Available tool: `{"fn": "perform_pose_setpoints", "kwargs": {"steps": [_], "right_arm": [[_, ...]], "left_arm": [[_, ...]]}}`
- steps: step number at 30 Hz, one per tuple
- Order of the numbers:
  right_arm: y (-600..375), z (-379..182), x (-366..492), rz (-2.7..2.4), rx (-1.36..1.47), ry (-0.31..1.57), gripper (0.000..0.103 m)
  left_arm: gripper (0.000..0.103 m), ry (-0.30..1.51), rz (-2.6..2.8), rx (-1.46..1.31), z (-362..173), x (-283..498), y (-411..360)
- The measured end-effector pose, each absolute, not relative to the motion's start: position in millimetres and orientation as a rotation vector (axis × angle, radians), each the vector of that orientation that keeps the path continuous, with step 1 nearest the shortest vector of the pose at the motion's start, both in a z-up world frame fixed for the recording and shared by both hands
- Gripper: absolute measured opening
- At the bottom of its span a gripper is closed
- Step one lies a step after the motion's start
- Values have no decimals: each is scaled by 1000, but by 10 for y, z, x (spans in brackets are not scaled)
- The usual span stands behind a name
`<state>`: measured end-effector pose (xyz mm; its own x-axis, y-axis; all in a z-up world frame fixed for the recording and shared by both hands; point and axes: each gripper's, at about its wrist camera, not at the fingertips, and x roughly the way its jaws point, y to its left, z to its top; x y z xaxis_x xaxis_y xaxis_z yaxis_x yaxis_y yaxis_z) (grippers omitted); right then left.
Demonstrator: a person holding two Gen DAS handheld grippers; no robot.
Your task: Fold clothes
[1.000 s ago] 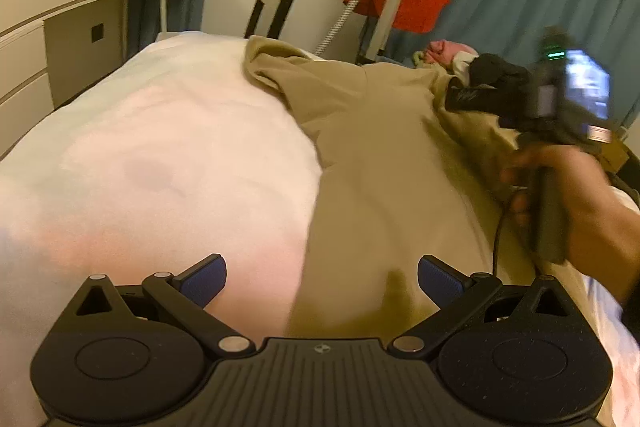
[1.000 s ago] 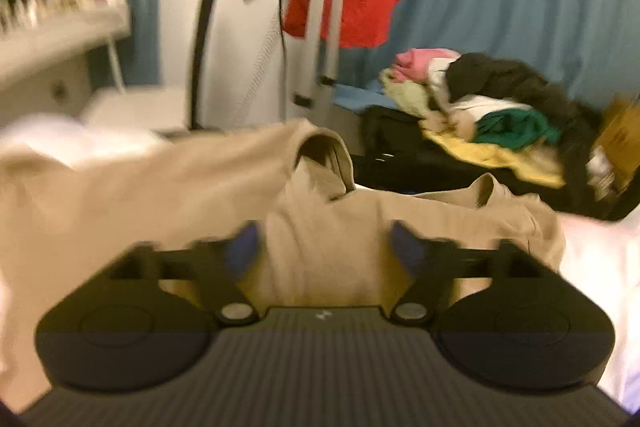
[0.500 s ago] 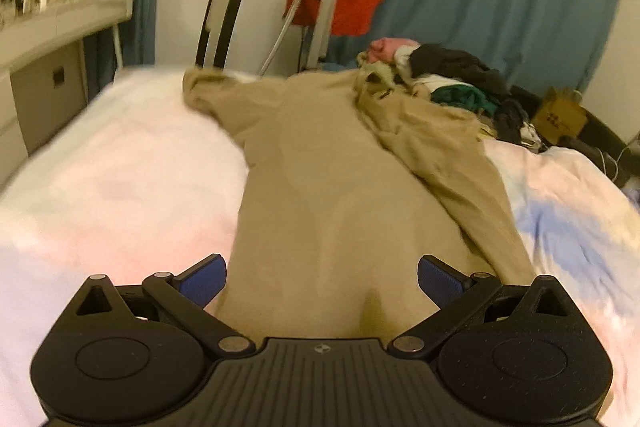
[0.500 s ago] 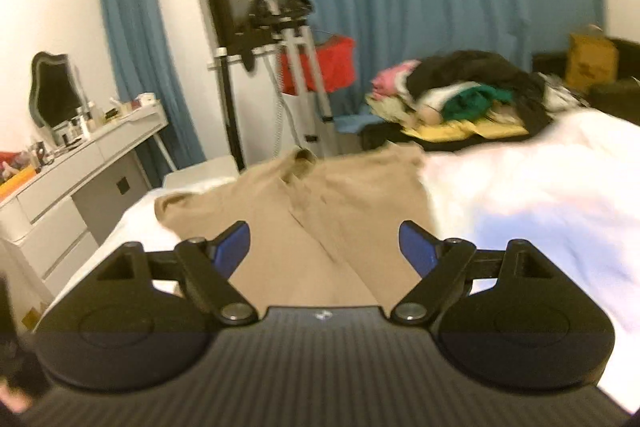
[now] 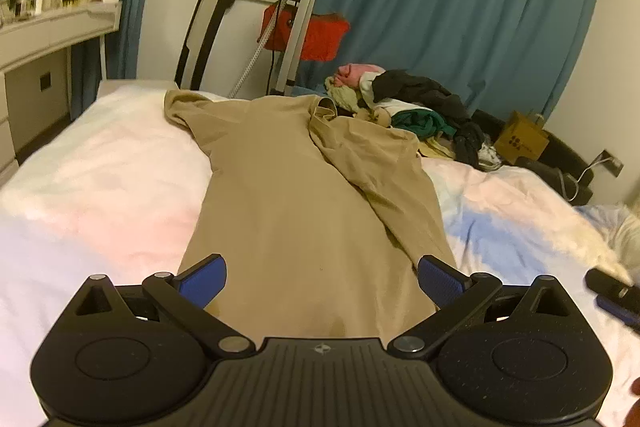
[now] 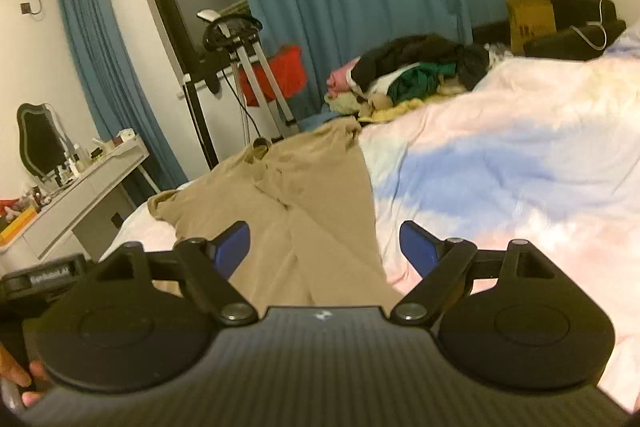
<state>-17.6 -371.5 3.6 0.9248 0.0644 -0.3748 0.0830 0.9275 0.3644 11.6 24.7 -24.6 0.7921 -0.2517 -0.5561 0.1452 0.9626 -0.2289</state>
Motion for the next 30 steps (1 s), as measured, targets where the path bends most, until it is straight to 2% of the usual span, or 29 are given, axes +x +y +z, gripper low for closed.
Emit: {"fn": "perform_pose_setpoints", "kwargs": {"steps": [15, 30], "right_arm": [[-4237, 136, -360, -27, 492, 347, 83], [-5396, -5, -585, -165, 722, 215, 85]], "left_arm": [[102, 688, -334, 123, -587, -5, -664], [82, 806, -637, 271, -980, -150, -2161]]}}
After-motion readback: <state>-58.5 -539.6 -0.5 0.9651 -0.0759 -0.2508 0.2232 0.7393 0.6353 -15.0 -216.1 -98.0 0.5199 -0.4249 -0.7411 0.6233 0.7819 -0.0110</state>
